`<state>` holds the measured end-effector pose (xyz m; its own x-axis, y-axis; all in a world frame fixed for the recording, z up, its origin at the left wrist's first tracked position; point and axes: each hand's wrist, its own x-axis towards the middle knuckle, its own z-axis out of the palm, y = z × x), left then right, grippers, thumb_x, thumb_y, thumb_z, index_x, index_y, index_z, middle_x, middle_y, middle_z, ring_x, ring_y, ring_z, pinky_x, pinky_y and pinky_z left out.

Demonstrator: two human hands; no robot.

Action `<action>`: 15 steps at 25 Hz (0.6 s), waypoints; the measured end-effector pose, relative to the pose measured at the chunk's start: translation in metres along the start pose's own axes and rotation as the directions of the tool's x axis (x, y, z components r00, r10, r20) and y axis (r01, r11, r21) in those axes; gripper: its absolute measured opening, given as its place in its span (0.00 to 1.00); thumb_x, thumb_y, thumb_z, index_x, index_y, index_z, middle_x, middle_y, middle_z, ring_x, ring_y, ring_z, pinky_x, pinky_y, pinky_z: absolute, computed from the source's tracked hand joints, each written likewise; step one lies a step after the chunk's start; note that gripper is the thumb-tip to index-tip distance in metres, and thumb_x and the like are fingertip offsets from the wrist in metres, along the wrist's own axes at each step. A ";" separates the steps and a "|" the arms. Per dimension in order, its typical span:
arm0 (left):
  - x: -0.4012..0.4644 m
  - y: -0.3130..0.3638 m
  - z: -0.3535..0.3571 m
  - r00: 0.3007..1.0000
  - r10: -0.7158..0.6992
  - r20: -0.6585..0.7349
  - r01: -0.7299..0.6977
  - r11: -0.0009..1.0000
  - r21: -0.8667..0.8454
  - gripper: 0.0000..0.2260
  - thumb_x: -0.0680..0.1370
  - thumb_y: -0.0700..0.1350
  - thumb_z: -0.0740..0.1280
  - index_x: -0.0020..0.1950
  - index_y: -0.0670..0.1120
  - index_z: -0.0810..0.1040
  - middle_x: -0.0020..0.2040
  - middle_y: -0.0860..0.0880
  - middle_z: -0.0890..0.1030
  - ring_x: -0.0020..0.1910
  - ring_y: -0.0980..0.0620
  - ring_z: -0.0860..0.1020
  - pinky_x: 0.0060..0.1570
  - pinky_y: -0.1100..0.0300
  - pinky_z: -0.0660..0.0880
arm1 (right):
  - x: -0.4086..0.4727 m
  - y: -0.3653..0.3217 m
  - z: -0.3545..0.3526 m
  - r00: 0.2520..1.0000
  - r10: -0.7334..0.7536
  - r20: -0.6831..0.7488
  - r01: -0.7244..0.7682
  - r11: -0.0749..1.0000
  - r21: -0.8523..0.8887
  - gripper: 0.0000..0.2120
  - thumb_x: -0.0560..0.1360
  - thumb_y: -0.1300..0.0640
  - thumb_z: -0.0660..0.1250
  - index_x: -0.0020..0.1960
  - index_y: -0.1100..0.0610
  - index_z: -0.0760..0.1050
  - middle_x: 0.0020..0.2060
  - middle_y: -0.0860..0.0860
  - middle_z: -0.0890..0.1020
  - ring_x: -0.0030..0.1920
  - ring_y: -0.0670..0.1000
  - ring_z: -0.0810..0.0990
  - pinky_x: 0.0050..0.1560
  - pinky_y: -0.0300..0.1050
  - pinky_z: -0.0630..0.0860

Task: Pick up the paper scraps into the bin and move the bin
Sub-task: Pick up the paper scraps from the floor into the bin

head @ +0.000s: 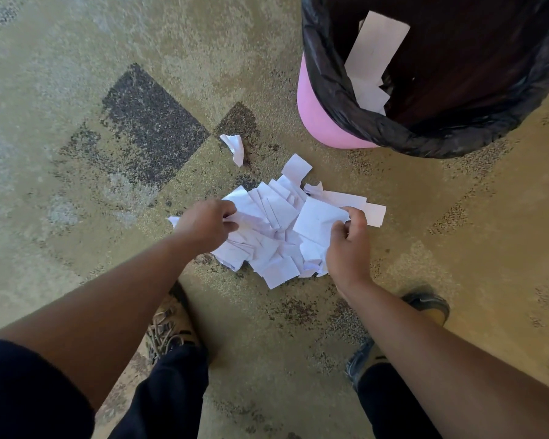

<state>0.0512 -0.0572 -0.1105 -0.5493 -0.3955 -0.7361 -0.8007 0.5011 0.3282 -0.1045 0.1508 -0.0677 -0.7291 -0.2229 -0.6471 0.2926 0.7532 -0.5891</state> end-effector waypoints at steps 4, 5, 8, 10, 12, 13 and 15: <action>-0.009 0.009 -0.035 0.996 0.078 -0.053 -0.084 0.990 -0.110 0.03 0.81 0.45 0.69 0.50 0.46 0.81 0.42 0.48 0.82 0.38 0.46 0.78 0.37 0.58 0.73 | 0.001 -0.001 0.000 1.000 -0.001 -0.019 0.001 1.000 0.011 0.09 0.84 0.59 0.58 0.64 0.52 0.70 0.36 0.46 0.73 0.31 0.41 0.71 0.34 0.37 0.69; -0.012 0.013 -0.042 0.997 0.048 -0.067 -0.059 0.981 -0.183 0.04 0.82 0.45 0.68 0.51 0.45 0.81 0.41 0.47 0.82 0.36 0.48 0.77 0.35 0.60 0.71 | 0.001 0.000 -0.001 1.000 0.000 -0.006 0.000 1.000 0.007 0.09 0.84 0.59 0.60 0.63 0.53 0.72 0.37 0.46 0.73 0.33 0.44 0.72 0.36 0.41 0.70; -0.014 0.018 -0.049 0.996 -0.084 -0.029 0.055 0.838 -0.542 0.06 0.83 0.45 0.67 0.51 0.44 0.81 0.39 0.46 0.81 0.34 0.49 0.76 0.35 0.58 0.73 | -0.004 0.001 -0.002 0.999 0.004 0.045 -0.005 1.000 0.023 0.07 0.82 0.59 0.64 0.59 0.51 0.74 0.42 0.47 0.76 0.36 0.48 0.74 0.37 0.45 0.71; -0.014 0.022 -0.043 0.992 -0.102 0.073 0.123 0.692 -0.712 0.06 0.83 0.44 0.67 0.53 0.42 0.81 0.42 0.45 0.83 0.37 0.48 0.79 0.36 0.57 0.77 | -0.008 0.000 -0.001 0.996 0.032 0.085 -0.037 0.998 0.051 0.10 0.82 0.60 0.65 0.60 0.50 0.73 0.48 0.50 0.79 0.38 0.48 0.77 0.37 0.44 0.74; -0.015 0.026 -0.033 0.978 -0.082 0.190 0.202 0.564 -0.801 0.09 0.83 0.44 0.66 0.58 0.39 0.79 0.45 0.45 0.83 0.39 0.48 0.81 0.34 0.58 0.79 | -0.009 0.000 0.002 0.992 0.046 0.117 -0.058 0.993 0.099 0.13 0.80 0.63 0.65 0.61 0.49 0.73 0.54 0.52 0.81 0.43 0.50 0.81 0.39 0.43 0.77; -0.016 0.028 -0.029 0.970 -0.071 0.231 0.234 0.514 -0.825 0.09 0.83 0.43 0.66 0.60 0.39 0.78 0.46 0.45 0.84 0.41 0.48 0.82 0.34 0.57 0.80 | -0.010 -0.002 0.004 0.990 0.041 0.135 -0.059 0.990 0.130 0.16 0.79 0.65 0.65 0.61 0.48 0.73 0.56 0.51 0.82 0.46 0.51 0.82 0.41 0.44 0.78; -0.019 0.033 -0.023 0.965 -0.057 0.258 0.257 0.424 -0.869 0.06 0.82 0.39 0.68 0.59 0.43 0.78 0.47 0.47 0.85 0.42 0.48 0.84 0.35 0.54 0.82 | -0.011 -0.004 0.006 0.986 0.033 0.166 -0.061 0.984 0.166 0.23 0.78 0.69 0.64 0.64 0.44 0.73 0.60 0.46 0.81 0.51 0.48 0.83 0.46 0.43 0.80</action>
<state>0.0296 -0.0507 -0.0725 -0.4228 -0.2114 -0.8812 -0.6881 -0.5578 0.4640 -0.0935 0.1462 -0.0611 -0.6065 -0.2975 -0.7373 0.4350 0.6521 -0.6209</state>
